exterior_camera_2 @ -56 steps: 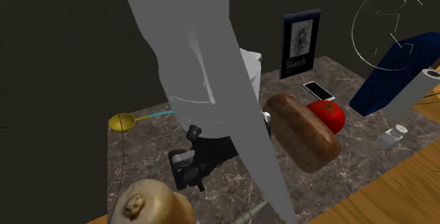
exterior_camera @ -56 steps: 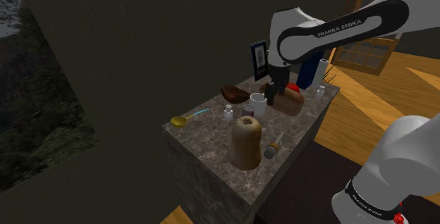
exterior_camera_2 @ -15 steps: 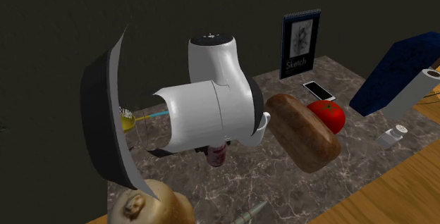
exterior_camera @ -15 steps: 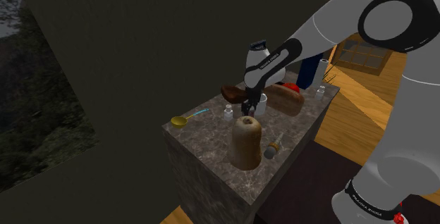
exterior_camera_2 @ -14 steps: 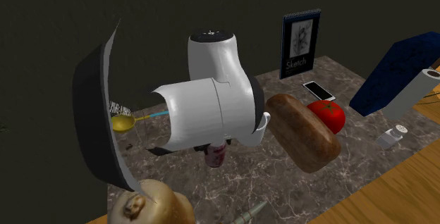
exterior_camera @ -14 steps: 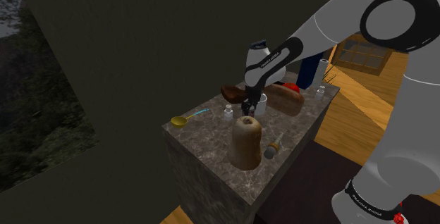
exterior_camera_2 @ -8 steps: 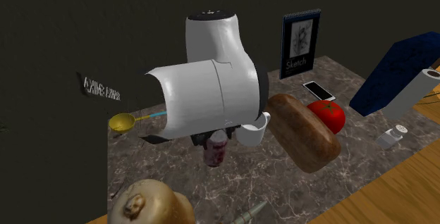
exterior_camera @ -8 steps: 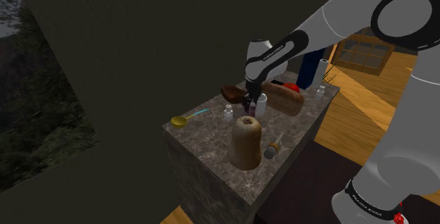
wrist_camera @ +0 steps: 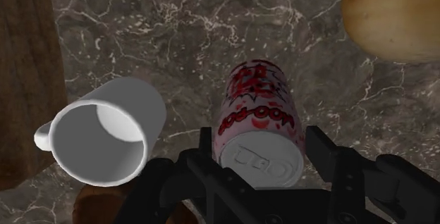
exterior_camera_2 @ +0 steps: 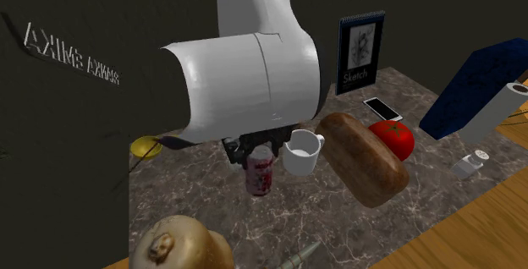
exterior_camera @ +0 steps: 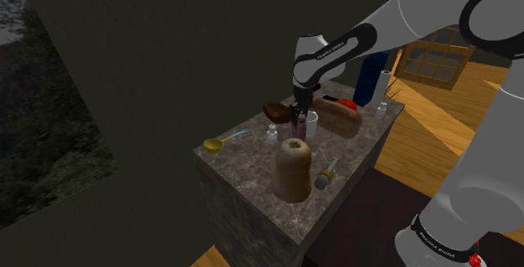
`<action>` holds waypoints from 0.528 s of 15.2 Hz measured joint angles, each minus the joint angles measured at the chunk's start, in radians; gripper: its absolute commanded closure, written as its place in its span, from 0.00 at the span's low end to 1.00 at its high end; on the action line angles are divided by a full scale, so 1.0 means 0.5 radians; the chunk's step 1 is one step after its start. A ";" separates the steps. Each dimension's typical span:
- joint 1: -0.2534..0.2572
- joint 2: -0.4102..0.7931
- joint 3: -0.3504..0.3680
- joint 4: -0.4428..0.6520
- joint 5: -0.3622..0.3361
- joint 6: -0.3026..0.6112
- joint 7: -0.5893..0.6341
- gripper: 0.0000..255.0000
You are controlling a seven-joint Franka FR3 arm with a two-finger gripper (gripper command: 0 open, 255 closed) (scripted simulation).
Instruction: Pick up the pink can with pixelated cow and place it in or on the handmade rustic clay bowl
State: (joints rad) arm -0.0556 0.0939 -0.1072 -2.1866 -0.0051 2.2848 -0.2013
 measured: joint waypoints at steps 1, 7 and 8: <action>0.001 -0.014 0.001 0.016 -0.002 -0.029 0.003 1.00; 0.002 -0.104 0.000 0.082 -0.013 -0.185 0.008 1.00; 0.002 -0.114 -0.001 0.094 -0.014 -0.208 0.008 1.00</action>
State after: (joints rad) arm -0.0547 0.0366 -0.1078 -2.1393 -0.0123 2.1807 -0.1975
